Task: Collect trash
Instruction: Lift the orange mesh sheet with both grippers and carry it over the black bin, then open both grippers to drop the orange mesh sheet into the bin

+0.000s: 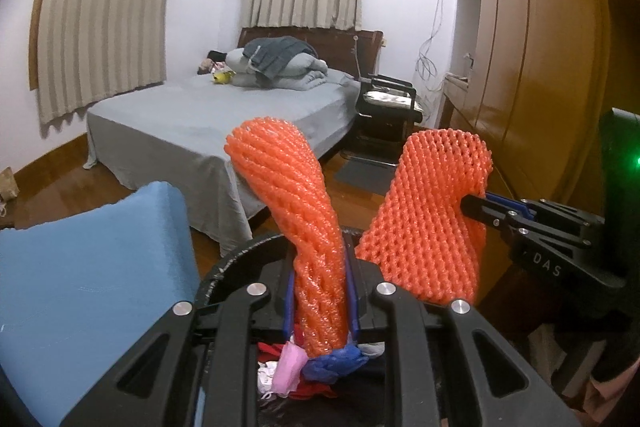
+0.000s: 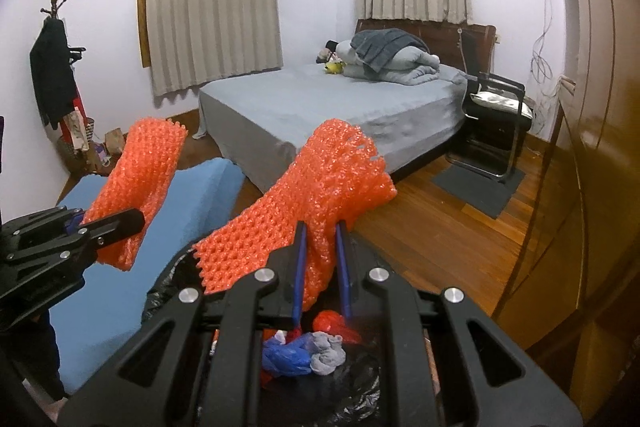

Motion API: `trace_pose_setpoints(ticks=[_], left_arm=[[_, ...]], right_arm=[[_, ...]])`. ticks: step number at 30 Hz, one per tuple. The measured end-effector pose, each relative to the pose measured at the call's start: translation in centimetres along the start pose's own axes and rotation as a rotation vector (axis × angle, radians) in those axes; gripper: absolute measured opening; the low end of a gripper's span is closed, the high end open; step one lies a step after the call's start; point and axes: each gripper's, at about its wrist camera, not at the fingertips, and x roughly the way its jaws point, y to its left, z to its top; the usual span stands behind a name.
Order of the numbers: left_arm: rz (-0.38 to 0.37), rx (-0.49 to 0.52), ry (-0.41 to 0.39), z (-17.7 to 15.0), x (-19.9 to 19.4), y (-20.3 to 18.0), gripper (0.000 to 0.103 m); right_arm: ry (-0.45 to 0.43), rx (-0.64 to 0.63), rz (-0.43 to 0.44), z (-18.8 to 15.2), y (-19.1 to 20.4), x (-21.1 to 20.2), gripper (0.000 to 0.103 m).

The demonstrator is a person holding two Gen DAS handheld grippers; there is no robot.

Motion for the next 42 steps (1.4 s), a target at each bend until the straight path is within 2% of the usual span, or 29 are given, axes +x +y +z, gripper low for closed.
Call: trace_pose_setpoints(ticks=[7,16,18,19,20,21,22,23,25,30,32,34,37,42], left_arm=[[-0.037,-0.002,0.051,-0.7,2.2,0.7,0.019],[-0.046,-0.003,0.097,-1.8,4.6,1.4,0.019],[-0.054,-0.002,0.11,-2.0,5.1,1.4,0.022],[-0.054,-0.002,0.115,-2.1,5.3,1.6,0.024],[-0.053,-0.005,0.116,-1.8,5.7,1.5,0.031],[-0.053,-0.01,0.118,-1.9,5.8,1.6,0.042],[-0.057,-0.022,0.12,-2.0,6.0,2.0,0.046],[-0.054,-0.028,0.121,-2.0,6.0,2.2,0.049],[-0.05,-0.039,0.124,-2.0,6.0,2.7,0.05],[-0.024,-0.074,0.108,-1.8,5.6,4.2,0.066],[-0.011,-0.083,0.104,-1.6,5.5,4.8,0.067],[-0.003,-0.088,0.096,-1.3,5.1,5.1,0.068],[0.037,-0.083,0.064,-0.7,3.7,5.6,0.078],[0.096,-0.079,0.023,-0.5,1.0,6.1,0.093]], right_arm=[[0.041,0.006,-0.01,-1.2,-0.4,1.2,0.013],[0.09,0.005,-0.009,-2.1,-0.1,3.5,0.013],[0.108,0.002,-0.007,-2.1,0.0,4.5,0.015],[0.118,0.0,-0.015,-2.2,0.1,5.0,0.02],[0.129,0.002,-0.018,-2.1,0.1,5.4,0.022],[0.141,0.004,-0.018,-2.0,-0.1,5.8,0.026],[0.155,0.009,-0.02,-2.1,-0.3,6.3,0.036],[0.161,0.012,-0.021,-2.3,-0.3,6.6,0.041],[0.175,0.021,-0.02,-2.6,-0.4,7.1,0.044],[0.182,0.039,-0.029,-3.1,-0.6,7.6,0.065],[0.17,0.031,-0.043,-3.1,-0.2,7.2,0.083],[0.154,0.021,-0.047,-2.9,0.1,6.7,0.091],[0.139,0.017,-0.041,-2.6,0.4,6.0,0.096],[0.108,0.033,-0.014,-1.5,1.1,4.3,0.097]])
